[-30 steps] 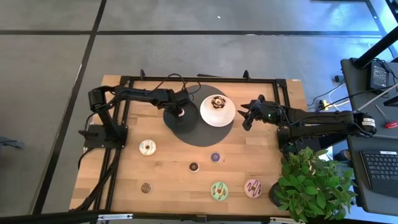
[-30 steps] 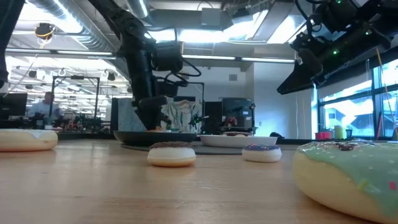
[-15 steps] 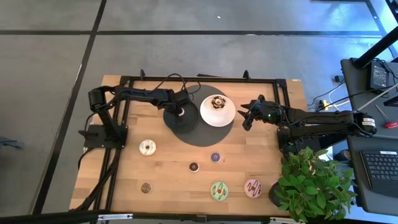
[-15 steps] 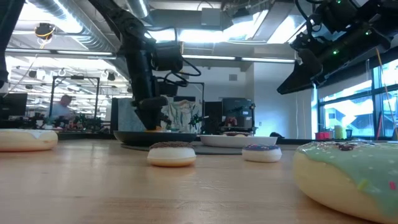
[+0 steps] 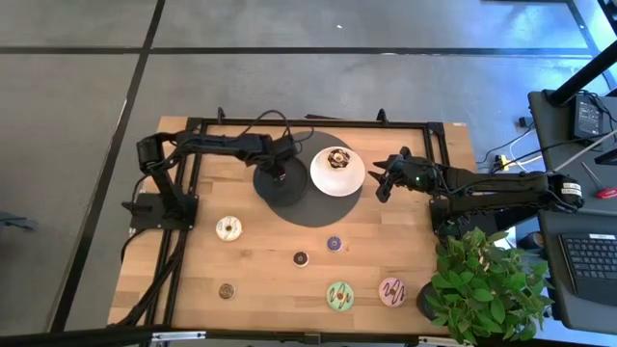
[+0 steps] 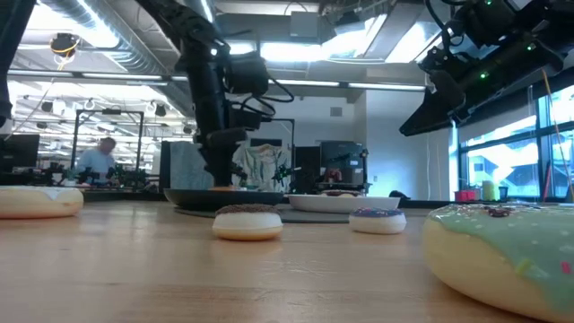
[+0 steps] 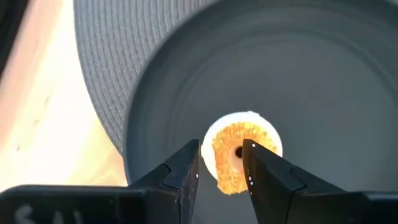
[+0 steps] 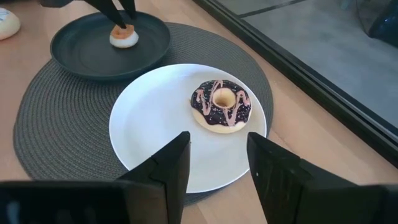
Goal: Pick & Place donuts
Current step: Put the small orange donut on the black plate, then put the big white donut on the white plate
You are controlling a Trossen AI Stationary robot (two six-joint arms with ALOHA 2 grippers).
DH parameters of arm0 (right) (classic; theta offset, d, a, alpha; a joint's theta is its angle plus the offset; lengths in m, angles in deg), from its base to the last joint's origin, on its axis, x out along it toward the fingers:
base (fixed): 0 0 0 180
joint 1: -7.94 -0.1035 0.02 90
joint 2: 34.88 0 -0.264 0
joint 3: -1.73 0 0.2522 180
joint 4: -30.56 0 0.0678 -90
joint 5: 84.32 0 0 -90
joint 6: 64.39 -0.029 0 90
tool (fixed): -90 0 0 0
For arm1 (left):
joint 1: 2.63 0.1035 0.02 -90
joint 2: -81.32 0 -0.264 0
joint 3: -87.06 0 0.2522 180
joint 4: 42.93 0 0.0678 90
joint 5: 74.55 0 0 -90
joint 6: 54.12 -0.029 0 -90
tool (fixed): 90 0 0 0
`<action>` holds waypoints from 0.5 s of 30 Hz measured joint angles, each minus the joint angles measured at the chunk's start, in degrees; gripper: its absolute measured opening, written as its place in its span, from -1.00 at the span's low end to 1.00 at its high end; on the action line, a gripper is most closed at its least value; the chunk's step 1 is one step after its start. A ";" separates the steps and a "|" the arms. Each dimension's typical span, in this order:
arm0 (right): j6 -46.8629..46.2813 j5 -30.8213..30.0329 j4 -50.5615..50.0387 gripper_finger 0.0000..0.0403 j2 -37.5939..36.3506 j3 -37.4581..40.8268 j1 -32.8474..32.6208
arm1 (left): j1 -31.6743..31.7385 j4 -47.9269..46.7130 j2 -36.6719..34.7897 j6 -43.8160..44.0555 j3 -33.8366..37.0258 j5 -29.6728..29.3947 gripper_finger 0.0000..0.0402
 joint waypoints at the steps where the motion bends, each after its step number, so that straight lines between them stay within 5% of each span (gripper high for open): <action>1: -0.04 0.00 0.00 -0.20 0.00 0.00 -0.02 | 0.00 -0.20 0.00 -0.39 -0.43 0.02 -0.40; 9: -0.11 0.00 -0.16 -0.20 0.00 0.00 0.00 | -0.22 -13.54 -3.96 2.47 -5.76 0.81 -0.41; 15: -0.11 0.00 -0.50 -0.20 0.00 0.00 0.00 | -3.21 -22.93 -13.05 6.48 -4.80 8.45 -0.41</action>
